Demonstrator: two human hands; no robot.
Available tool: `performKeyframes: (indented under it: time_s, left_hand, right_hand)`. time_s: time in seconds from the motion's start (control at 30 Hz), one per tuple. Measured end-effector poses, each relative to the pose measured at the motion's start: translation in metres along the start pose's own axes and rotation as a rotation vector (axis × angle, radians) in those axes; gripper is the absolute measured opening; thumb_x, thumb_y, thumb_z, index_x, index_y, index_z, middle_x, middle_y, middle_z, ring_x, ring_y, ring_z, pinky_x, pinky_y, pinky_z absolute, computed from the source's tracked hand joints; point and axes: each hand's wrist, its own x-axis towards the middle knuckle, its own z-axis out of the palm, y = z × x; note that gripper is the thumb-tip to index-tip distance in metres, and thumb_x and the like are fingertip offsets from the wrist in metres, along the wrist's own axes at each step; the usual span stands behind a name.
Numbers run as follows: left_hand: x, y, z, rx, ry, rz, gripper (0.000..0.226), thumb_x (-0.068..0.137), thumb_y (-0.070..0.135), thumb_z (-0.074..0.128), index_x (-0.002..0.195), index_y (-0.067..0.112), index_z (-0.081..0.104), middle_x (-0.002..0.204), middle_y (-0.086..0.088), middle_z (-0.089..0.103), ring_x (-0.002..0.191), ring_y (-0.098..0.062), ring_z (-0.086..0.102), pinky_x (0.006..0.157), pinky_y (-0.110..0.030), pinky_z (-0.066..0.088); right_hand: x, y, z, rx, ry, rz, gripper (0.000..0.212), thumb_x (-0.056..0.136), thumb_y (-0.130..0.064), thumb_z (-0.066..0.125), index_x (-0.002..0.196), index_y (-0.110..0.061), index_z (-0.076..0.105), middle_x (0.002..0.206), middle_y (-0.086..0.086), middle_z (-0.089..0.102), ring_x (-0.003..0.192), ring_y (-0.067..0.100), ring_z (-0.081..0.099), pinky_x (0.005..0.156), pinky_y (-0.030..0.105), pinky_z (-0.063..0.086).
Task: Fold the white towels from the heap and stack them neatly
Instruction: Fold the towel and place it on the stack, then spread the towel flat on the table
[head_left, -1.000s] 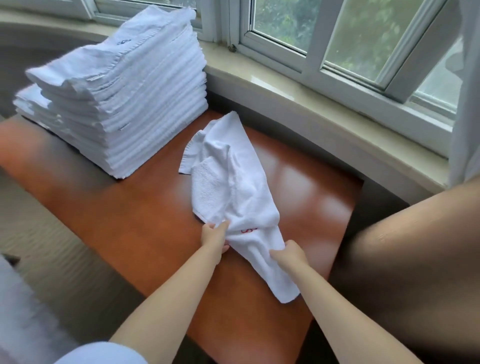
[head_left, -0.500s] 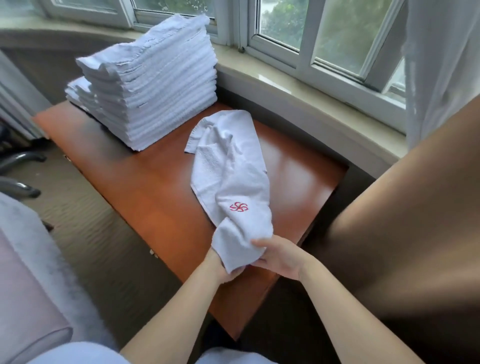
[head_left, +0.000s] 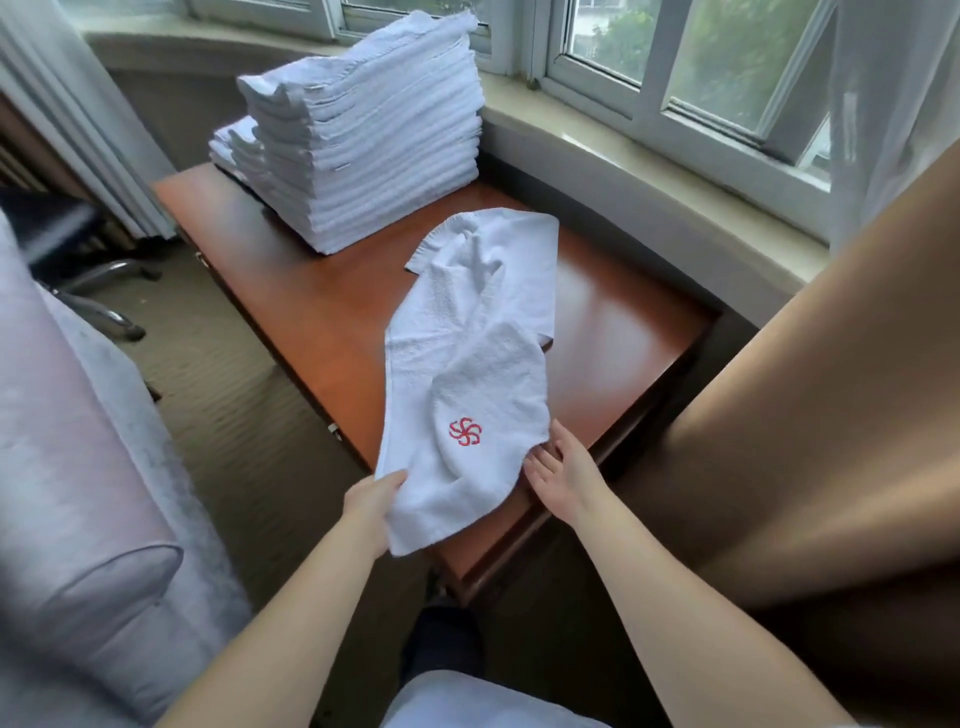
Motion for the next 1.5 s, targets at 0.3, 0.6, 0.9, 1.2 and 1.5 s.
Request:
performKeyframes:
  time_s: [0.3, 0.6, 0.9, 1.2, 1.5]
  left_hand:
    - [0.013, -0.006, -0.005, 0.067, 0.142, 0.184, 0.028, 0.091, 0.009, 0.057, 0.119, 0.010, 0.061, 0.084, 0.003, 0.058, 0.073, -0.014, 0.055, 0.067, -0.029, 0.044]
    - [0.011, -0.022, 0.011, 0.359, 0.203, 0.208, 0.038, 0.082, 0.025, 0.070, 0.114, 0.012, 0.053, 0.098, 0.000, 0.056, 0.087, -0.021, 0.053, 0.075, -0.036, 0.044]
    - [0.004, 0.044, 0.016, -0.675, -0.211, -0.064, 0.032, 0.095, -0.006, 0.039, 0.124, -0.004, 0.053, 0.104, -0.015, 0.067, 0.091, -0.023, 0.068, 0.080, -0.025, 0.057]
    - [0.038, 0.067, 0.026, -0.706, -0.166, -0.074, 0.041, 0.094, -0.008, 0.031, 0.134, -0.005, 0.040, 0.139, -0.012, 0.047, 0.124, -0.029, 0.053, 0.106, -0.033, 0.044]
    - [0.054, 0.071, 0.033, -0.508, -0.017, -0.012, 0.036, 0.096, 0.010, 0.046, 0.130, 0.000, 0.044, 0.098, -0.011, 0.062, 0.090, -0.025, 0.065, 0.092, -0.034, 0.052]
  right_hand:
    - [-0.006, -0.009, 0.010, -0.269, 0.451, -0.371, 0.030, 0.085, 0.000, 0.047, 0.060, -0.017, 0.041, 0.049, -0.006, 0.042, 0.047, 0.012, 0.045, 0.039, 0.020, 0.033]
    - [-0.007, 0.014, -0.040, -0.277, 0.505, -0.148, 0.044, 0.087, -0.012, 0.067, 0.125, -0.014, 0.044, 0.109, 0.005, 0.056, 0.083, 0.020, 0.060, 0.069, 0.033, 0.054]
    - [0.004, -0.035, 0.022, -0.174, 0.053, -0.536, 0.062, 0.092, -0.011, 0.052, 0.147, -0.030, 0.029, 0.118, 0.001, 0.059, 0.102, 0.017, 0.062, 0.086, 0.030, 0.053]
    - [0.064, -0.029, 0.030, -1.285, -0.015, -0.445, 0.044, 0.093, -0.003, 0.045, 0.134, -0.016, 0.055, 0.139, 0.003, 0.051, 0.127, 0.016, 0.047, 0.101, 0.024, 0.038]
    - [0.077, -0.029, 0.031, -1.369, 0.029, -0.505, 0.041, 0.088, -0.004, 0.051, 0.125, -0.016, 0.062, 0.132, -0.001, 0.054, 0.124, 0.017, 0.049, 0.105, 0.028, 0.037]
